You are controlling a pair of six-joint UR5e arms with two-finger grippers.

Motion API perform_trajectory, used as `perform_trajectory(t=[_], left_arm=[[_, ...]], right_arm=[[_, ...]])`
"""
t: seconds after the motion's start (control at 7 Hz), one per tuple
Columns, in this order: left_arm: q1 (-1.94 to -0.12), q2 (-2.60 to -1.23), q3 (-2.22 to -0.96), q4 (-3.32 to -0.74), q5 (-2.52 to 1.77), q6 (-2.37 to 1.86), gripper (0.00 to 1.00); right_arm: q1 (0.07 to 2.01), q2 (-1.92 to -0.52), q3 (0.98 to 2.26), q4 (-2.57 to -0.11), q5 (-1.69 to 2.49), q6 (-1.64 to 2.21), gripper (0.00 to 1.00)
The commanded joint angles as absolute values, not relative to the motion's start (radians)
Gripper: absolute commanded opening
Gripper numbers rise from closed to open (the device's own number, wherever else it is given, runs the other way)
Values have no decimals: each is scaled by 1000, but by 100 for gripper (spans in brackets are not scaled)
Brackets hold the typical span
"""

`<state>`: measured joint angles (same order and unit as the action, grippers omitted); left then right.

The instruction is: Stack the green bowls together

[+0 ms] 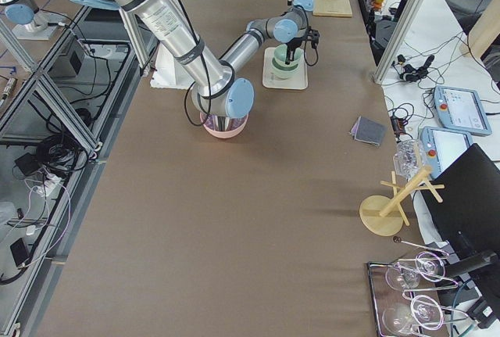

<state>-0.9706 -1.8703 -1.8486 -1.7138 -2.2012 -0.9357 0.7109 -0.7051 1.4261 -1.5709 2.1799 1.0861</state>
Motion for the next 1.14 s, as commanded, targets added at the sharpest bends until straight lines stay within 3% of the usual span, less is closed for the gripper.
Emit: perform_trajectory(t=[0.0, 1.0], left_arm=[[-969, -1871, -1842, -1715, -2201, -936, 97], [-969, -1873, -1839, -1715, -2201, -936, 97]], right_arm=[[709, -701, 1416, -1572, 2178, 1086, 0], [689, -703, 1396, -1572, 2171, 1086, 0]])
